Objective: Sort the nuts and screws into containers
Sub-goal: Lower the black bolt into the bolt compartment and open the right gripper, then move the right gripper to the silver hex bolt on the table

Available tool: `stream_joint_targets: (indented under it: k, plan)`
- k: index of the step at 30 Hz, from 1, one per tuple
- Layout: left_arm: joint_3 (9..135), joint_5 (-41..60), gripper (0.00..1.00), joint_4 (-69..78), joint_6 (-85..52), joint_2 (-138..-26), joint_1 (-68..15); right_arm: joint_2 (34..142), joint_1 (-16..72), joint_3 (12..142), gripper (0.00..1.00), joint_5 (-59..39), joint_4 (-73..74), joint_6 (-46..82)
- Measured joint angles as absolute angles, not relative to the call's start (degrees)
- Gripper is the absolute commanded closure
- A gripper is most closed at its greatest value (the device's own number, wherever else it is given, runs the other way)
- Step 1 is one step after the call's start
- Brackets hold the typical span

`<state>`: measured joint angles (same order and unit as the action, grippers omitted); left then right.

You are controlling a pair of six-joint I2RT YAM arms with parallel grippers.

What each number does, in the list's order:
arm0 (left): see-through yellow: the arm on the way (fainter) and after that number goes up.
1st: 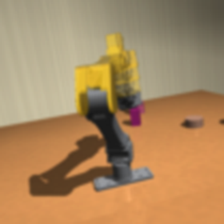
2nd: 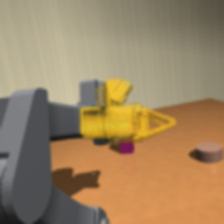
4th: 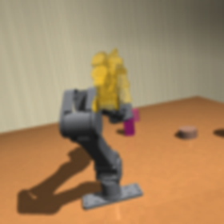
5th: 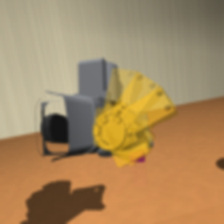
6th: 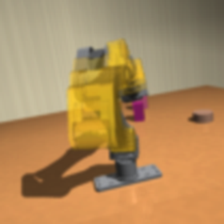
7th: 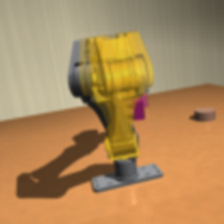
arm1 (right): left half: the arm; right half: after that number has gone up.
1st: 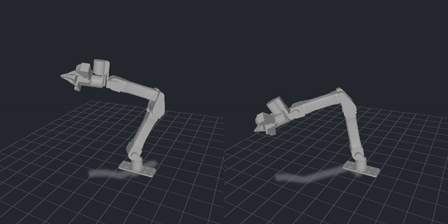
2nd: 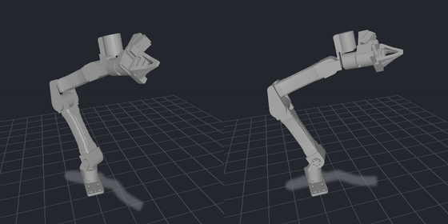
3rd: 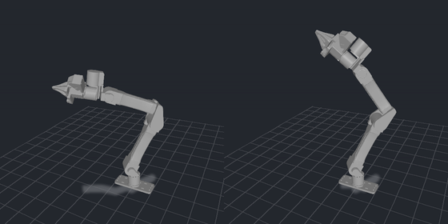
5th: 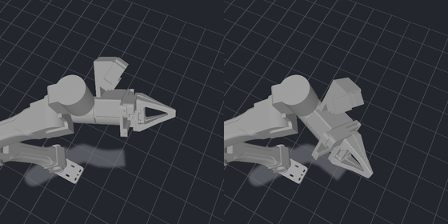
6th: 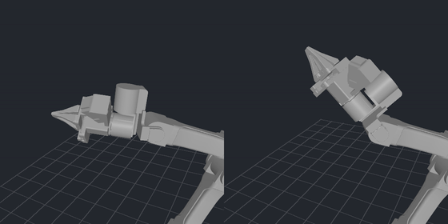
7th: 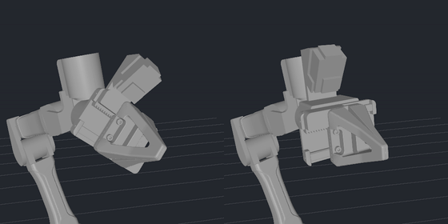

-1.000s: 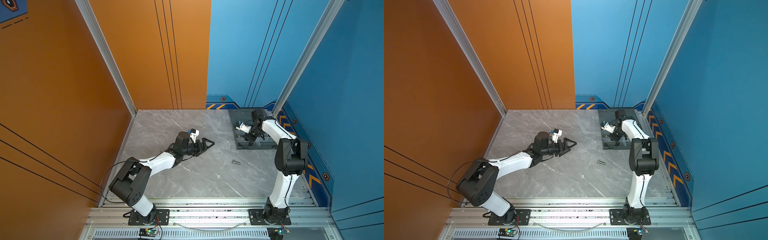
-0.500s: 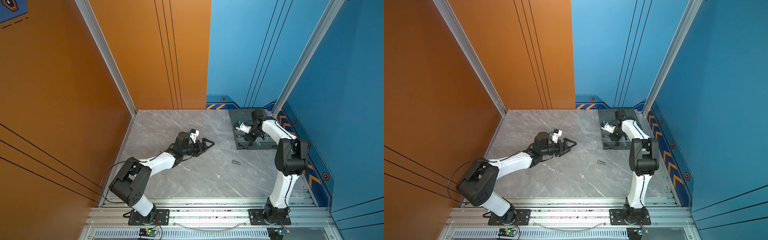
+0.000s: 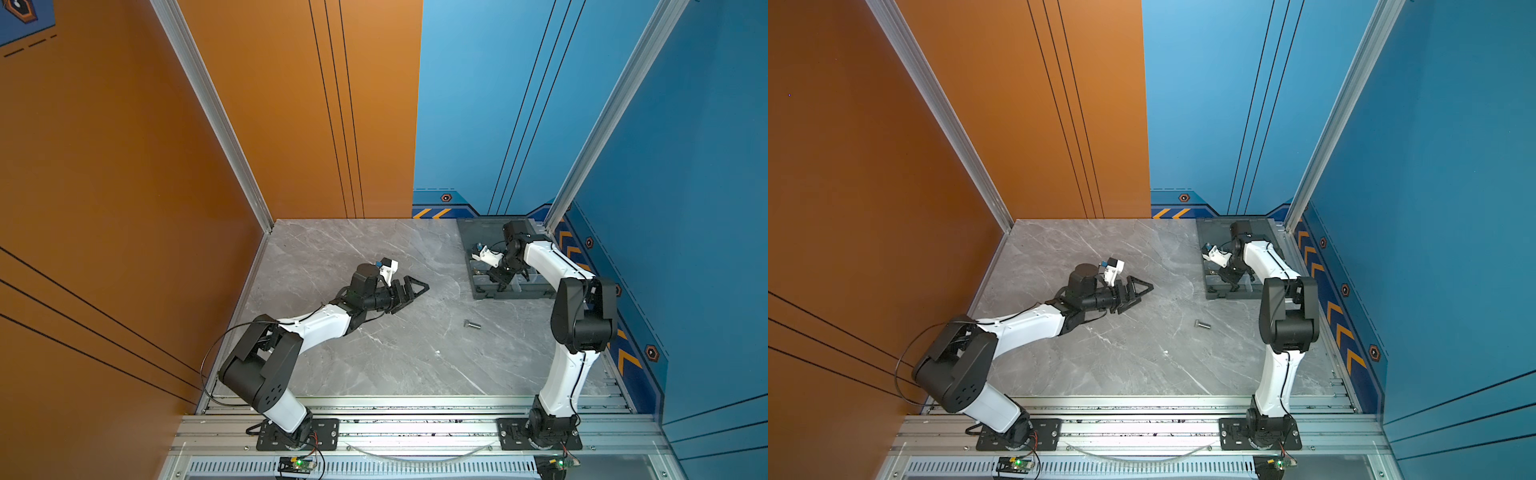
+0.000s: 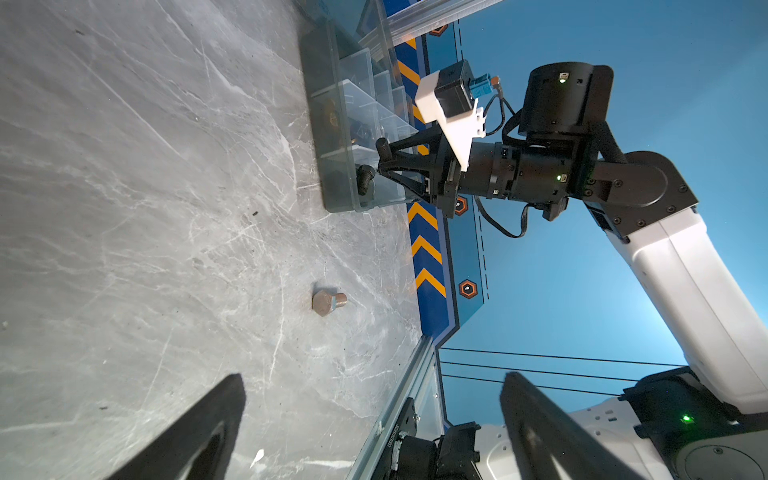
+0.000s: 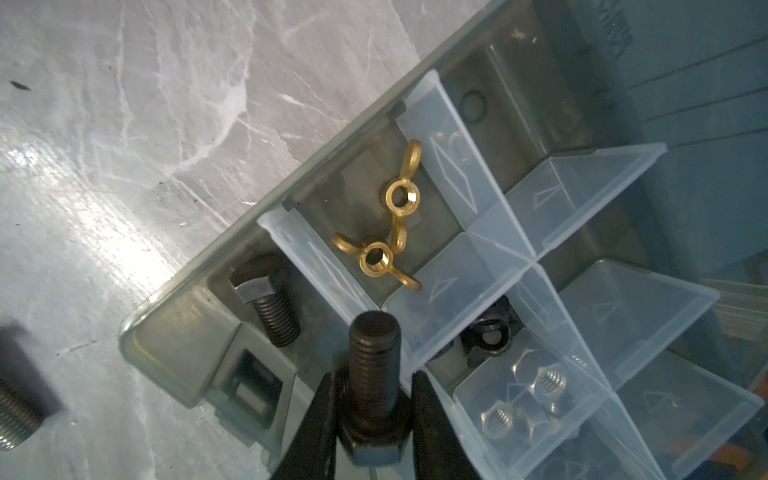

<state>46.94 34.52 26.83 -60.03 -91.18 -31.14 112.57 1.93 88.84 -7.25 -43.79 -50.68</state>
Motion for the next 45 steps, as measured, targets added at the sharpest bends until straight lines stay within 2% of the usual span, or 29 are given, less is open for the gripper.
stream_joint_targets:
  k: [12, 20, 29, 37, 45]
  plan:
    - [46.9, 34.5, 0.02, 26.8, -60.0, -91.2, -31.1, 111.6, 1.5, 87.2, 0.61, -7.2, -43.8, -50.0]
    - [46.9, 34.5, 0.02, 26.8, -60.0, -91.2, -31.2, 110.8, 1.4, 87.2, 0.60, -7.9, -43.8, -48.5]
    - [46.9, 33.9, 0.02, 26.8, -60.0, -91.2, -31.2, 101.1, 1.8, 84.6, 0.56, -14.6, -43.9, -40.6]
    - [46.0, 33.8, 0.02, 26.9, -60.0, -91.0, -31.2, 91.5, 8.0, 72.9, 0.47, -15.4, -45.2, -40.4]
    - [44.2, 33.5, 0.02, 26.8, -59.9, -89.7, -31.2, 91.9, 12.8, 70.5, 0.44, -13.2, -47.1, -40.9]
